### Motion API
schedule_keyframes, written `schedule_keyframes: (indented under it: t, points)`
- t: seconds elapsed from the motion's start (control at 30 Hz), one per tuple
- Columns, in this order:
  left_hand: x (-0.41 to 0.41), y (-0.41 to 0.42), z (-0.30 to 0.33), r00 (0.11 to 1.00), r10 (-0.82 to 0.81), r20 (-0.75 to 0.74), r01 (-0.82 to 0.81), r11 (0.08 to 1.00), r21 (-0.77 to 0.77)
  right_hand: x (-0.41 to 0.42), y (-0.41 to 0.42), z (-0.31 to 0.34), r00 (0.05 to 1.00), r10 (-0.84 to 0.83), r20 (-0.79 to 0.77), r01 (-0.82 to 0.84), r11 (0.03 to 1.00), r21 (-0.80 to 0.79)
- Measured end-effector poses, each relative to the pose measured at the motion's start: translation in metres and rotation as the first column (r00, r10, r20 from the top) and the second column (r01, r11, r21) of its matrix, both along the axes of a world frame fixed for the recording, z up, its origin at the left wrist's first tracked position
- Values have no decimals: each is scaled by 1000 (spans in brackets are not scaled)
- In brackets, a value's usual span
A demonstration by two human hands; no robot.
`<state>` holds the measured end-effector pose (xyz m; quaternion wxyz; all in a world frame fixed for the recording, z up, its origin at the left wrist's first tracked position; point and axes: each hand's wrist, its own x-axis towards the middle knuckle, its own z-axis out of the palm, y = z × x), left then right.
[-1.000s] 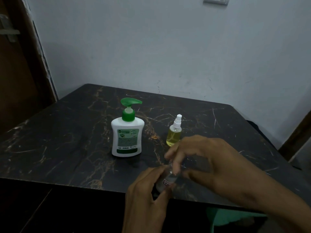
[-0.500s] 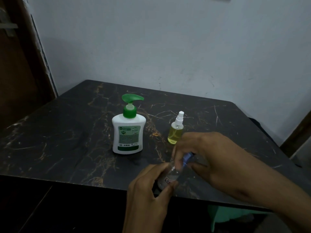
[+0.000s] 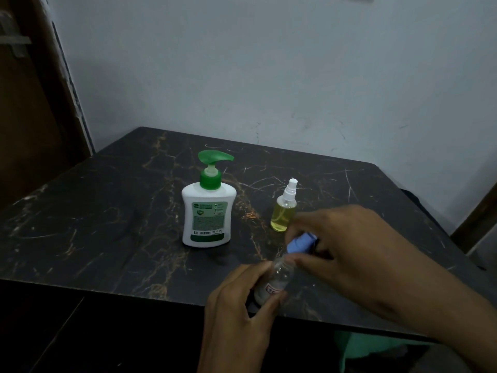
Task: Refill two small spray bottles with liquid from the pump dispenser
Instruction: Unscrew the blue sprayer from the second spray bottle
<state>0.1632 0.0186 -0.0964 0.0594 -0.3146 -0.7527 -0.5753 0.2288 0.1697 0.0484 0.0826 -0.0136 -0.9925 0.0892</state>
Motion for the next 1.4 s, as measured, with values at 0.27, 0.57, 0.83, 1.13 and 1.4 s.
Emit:
schedule_keyframes:
  t: [0.27,0.57,0.83,1.13,1.4]
  points:
    - [1,1,-1,1000,23,18,-23,1000,-8,36,37,41,965,-25,-260,-5,993,-116]
    - [3,3,-5,999,30,41,-29,999,-23,-25,28,-55,920,-305,-248,237,934,-268]
    - [8,-1,-6,993,95,-75,-91,994,53,-69,21,-94,964,-209,-162,175,964,-199]
    - [8,1,-11,992,106,-75,-103,994,44,-73,17,-102,968,-199,-156,173,971,-166]
    - [7,1,-11,990,116,-86,-114,993,34,-81,8,-99,966,-228,-122,226,974,-26]
